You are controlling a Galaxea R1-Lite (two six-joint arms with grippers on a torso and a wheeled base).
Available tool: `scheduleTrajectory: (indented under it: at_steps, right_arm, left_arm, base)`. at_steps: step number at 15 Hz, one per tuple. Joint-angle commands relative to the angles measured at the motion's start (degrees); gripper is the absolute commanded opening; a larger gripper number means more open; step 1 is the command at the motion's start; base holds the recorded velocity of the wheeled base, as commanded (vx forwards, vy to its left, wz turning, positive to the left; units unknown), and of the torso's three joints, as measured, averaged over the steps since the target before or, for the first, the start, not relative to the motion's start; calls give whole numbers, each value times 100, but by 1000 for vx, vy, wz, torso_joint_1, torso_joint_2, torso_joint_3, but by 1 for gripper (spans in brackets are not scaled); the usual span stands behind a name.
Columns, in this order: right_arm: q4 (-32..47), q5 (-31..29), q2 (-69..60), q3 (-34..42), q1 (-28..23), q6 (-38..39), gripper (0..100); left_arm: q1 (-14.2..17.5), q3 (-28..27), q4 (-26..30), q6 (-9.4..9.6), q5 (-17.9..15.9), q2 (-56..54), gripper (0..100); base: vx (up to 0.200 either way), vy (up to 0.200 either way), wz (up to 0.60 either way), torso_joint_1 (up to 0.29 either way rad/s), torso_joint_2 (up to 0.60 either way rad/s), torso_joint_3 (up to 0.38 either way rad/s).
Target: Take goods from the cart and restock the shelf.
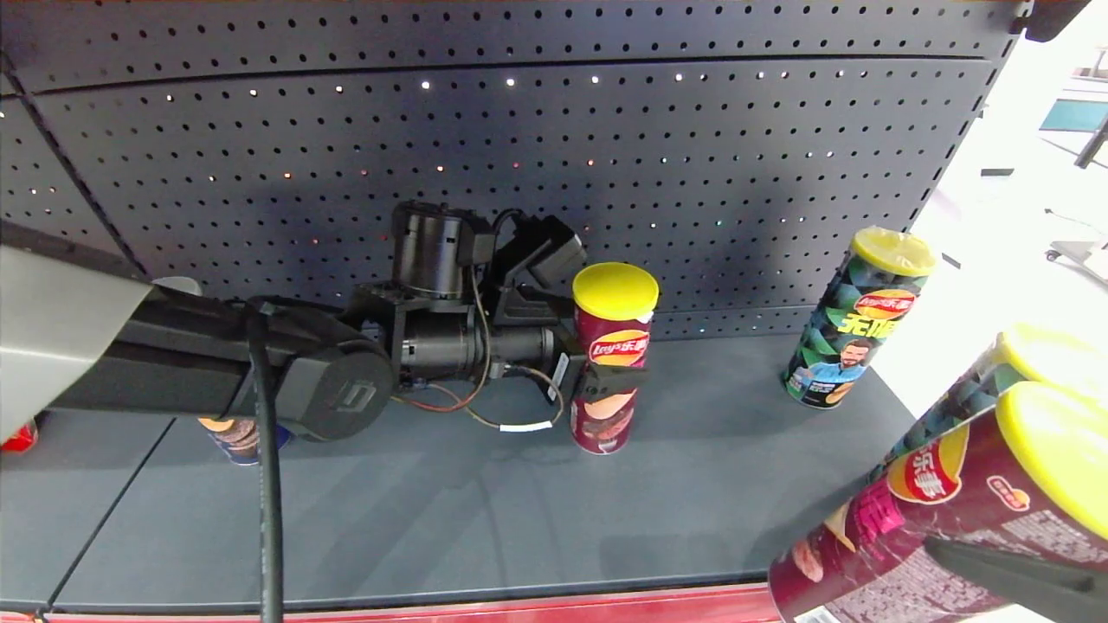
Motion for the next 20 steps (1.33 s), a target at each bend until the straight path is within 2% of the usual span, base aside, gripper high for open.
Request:
scheduleTrajectory:
  at_steps: [1, 2, 3, 5, 11, 15, 20]
  right_arm:
    - [0, 3, -13, 8, -39, -1, 0]
    - [18, 3, -39, 8, -39, -1, 0]
    - [27, 3, -48, 26, -39, -1, 0]
    - [36, 12, -83, 44, -39, -1, 0]
    - [44, 21, -74, 52, -39, 7, 0]
    - [44, 21, -74, 52, -39, 7, 0]
    - [44, 38, -48, 35, -39, 7, 0]
  left_arm:
    - [-2, -88, -19, 6, -8, 114, 100]
    - [-11, -141, -28, 6, -8, 158, 100]
    - [-2, -185, -81, 6, -8, 237, 0]
    - [-11, -185, -274, -3, -8, 325, 0]
    - [-81, 61, -300, -46, -157, 97, 0]
    - [-64, 685, -283, -73, -465, -615, 0]
    - [-275, 1467, -406, -29, -676, -1072, 0]
  base:
    - [0, 0, 0, 0, 0, 0]
    - [0, 0, 0, 0, 0, 0]
    - [0, 0, 0, 0, 0, 0]
    - [0, 0, 0, 0, 0, 0]
    - [0, 0, 0, 0, 0, 0]
    - [0, 0, 0, 0, 0, 0]
    - [0, 0, 0, 0, 0, 0]
